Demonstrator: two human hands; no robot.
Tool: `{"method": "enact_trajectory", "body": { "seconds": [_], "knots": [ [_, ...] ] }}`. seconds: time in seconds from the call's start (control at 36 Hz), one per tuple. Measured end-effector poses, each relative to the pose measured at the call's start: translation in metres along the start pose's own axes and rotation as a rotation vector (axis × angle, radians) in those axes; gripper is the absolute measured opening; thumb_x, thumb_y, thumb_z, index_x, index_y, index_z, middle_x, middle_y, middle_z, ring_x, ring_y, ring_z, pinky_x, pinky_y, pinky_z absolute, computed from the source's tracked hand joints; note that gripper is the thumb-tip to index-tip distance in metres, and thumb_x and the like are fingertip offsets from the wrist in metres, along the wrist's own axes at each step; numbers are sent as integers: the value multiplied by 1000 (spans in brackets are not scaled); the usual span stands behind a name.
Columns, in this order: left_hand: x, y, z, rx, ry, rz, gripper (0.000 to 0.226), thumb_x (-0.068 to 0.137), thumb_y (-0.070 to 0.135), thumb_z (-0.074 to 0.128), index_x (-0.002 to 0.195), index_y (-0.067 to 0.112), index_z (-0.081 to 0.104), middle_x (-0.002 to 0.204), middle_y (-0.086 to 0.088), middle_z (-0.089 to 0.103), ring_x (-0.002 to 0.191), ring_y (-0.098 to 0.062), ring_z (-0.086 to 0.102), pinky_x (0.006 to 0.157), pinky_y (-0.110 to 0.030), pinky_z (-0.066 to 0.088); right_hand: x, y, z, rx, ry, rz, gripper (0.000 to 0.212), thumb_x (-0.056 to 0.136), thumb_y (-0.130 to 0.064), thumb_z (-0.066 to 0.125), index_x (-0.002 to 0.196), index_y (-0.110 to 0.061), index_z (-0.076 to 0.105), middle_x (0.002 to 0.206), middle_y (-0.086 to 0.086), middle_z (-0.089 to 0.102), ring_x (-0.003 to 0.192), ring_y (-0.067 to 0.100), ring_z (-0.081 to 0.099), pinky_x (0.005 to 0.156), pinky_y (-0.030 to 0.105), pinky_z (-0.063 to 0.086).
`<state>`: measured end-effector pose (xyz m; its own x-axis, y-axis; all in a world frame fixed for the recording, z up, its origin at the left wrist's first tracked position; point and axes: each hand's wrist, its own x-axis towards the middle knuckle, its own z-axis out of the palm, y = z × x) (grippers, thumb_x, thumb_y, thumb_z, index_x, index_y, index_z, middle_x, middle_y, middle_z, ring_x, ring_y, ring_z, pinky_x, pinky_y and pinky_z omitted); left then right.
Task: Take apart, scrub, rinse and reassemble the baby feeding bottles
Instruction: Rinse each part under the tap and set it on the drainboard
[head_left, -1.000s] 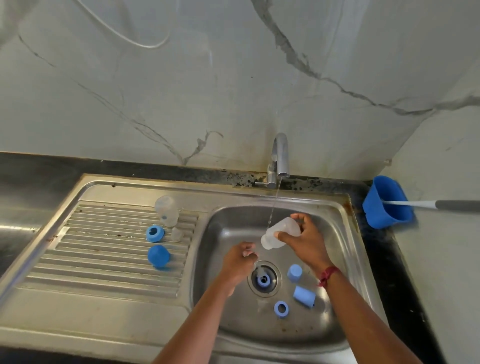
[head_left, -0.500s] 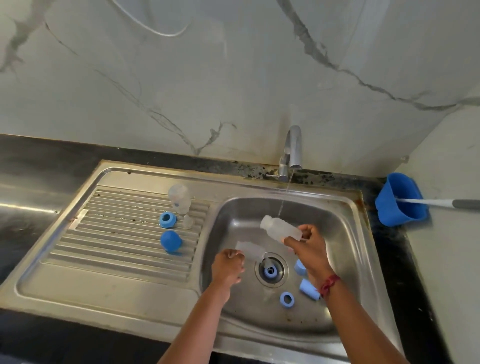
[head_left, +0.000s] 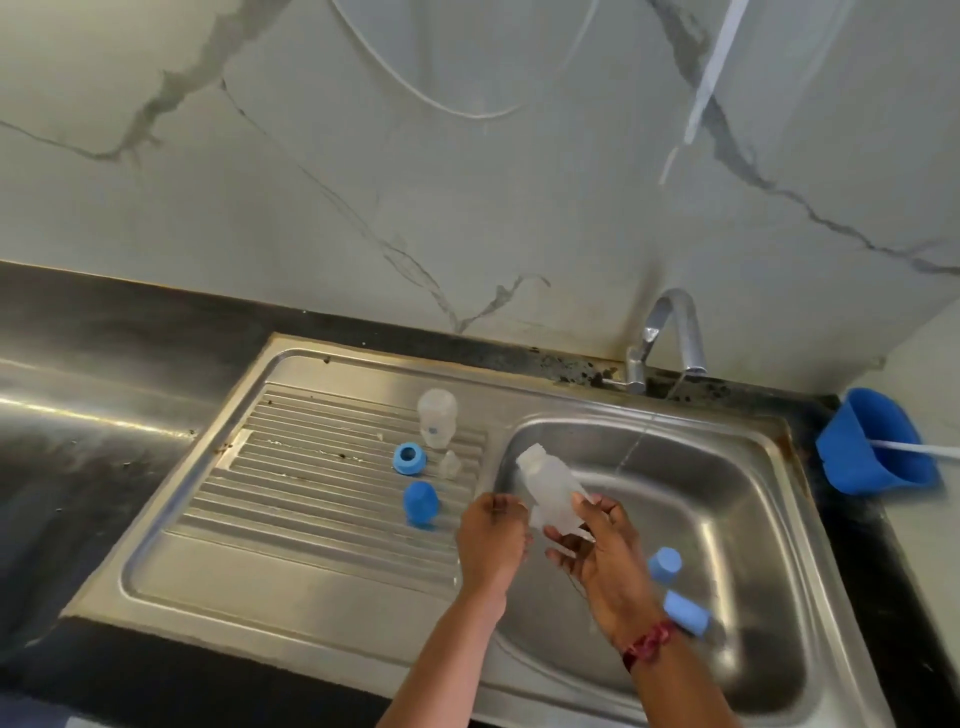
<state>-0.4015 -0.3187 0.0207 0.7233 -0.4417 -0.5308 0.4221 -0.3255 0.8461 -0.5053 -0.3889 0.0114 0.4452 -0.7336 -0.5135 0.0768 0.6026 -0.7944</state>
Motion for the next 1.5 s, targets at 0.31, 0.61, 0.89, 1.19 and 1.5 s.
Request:
{"method": "enact_trajectory", "body": {
  "seconds": [0.31,0.61,0.89,1.19,1.5],
  "knots": [
    [60,71,-100,-486,214,174,14,95,13,60,82,14,67,75,-5,69,70,-19,64,59,-30,52,22,-42,138,-545,-133,-524,46,82,-19,79,124,-30,63,118,-1,64,99,18,65,75,22,54],
    [106,70,-178,-529,401,98,26,101,25,55,123,15,64,125,-5,62,117,-24,58,100,-47,52,78,-36,233,-1442,-375,-764,59,89,-26,71,143,-20,47,141,4,49,126,23,49,103,31,41],
    [127,63,-192,-583,471,62,36,100,20,56,135,10,56,132,-7,60,125,-28,56,104,-52,48,111,-11,272,-1680,-442,-810,57,89,-26,71,142,-22,49,139,4,54,122,23,55,105,31,43],
    [133,58,-189,-511,468,63,37,100,20,58,136,15,57,131,-4,61,124,-25,56,106,-53,46,126,1,288,-1710,-439,-757,59,90,-32,71,143,-22,48,141,6,51,124,25,53,105,32,43],
    [130,59,-186,-476,461,101,38,99,21,60,136,16,56,136,-3,59,127,-25,54,105,-52,47,125,3,291,-1730,-451,-713,72,87,-37,73,148,-24,37,143,7,47,123,26,53,102,32,46]
  ]
}}
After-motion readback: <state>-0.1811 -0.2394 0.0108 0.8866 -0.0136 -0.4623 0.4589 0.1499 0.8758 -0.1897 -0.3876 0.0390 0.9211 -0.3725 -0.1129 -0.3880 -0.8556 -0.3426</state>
